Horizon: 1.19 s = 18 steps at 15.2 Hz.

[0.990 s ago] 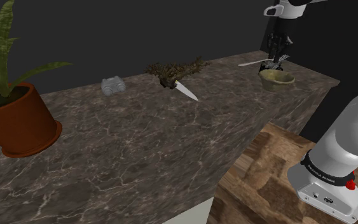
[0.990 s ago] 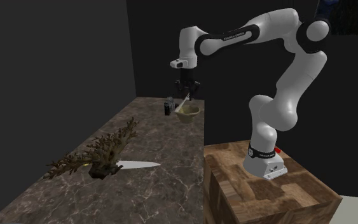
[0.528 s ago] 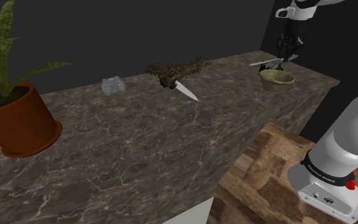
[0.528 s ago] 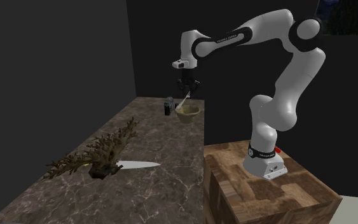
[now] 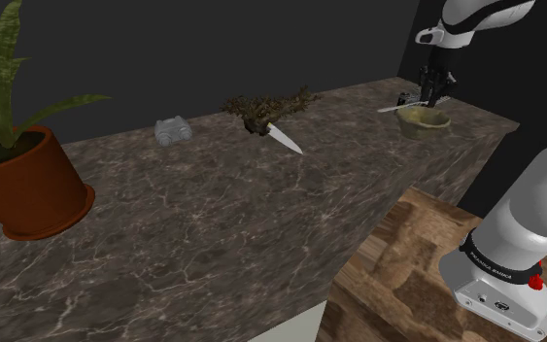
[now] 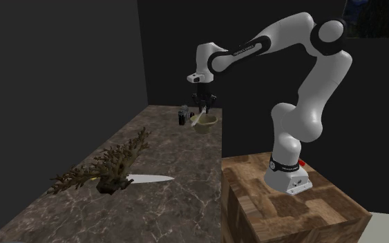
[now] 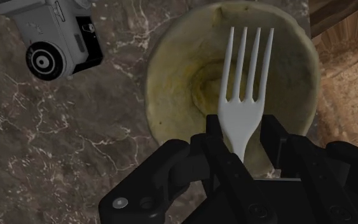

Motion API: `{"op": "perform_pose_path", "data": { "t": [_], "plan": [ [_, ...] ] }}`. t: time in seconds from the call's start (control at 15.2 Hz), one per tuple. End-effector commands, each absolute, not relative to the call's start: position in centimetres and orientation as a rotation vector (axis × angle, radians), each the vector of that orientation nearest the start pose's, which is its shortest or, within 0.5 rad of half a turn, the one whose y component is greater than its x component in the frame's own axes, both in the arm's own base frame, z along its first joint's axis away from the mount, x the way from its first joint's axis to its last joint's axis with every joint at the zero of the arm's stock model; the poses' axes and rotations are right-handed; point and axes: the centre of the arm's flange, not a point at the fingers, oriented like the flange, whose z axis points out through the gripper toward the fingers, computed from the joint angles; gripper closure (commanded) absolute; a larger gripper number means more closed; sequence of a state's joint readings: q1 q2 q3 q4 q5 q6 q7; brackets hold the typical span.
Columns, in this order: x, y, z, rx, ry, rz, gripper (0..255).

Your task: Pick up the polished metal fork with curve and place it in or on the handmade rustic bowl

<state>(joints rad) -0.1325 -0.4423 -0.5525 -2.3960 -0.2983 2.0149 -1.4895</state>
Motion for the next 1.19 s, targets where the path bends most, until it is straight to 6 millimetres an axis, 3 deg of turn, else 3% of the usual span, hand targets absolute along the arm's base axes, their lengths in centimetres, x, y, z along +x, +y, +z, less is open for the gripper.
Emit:
{"op": "perform_pose_path", "data": {
  "t": [0.0,0.2,0.66,0.73,1.06,1.12],
  "plan": [
    [31.7,-29.4,44.5,-2.807,-1.489,0.047,255],
    [31.6,-29.4,43.2,-2.807,-1.489,0.047,255],
    [31.7,-29.4,43.2,-2.807,-1.489,0.047,255],
    [31.7,-29.4,43.2,-2.807,-1.489,0.047,0],
    [31.7,-29.4,43.2,-2.807,-1.489,0.047,0],
    [31.7,-29.4,44.6,-2.807,-1.489,0.047,0]
  ]
}}
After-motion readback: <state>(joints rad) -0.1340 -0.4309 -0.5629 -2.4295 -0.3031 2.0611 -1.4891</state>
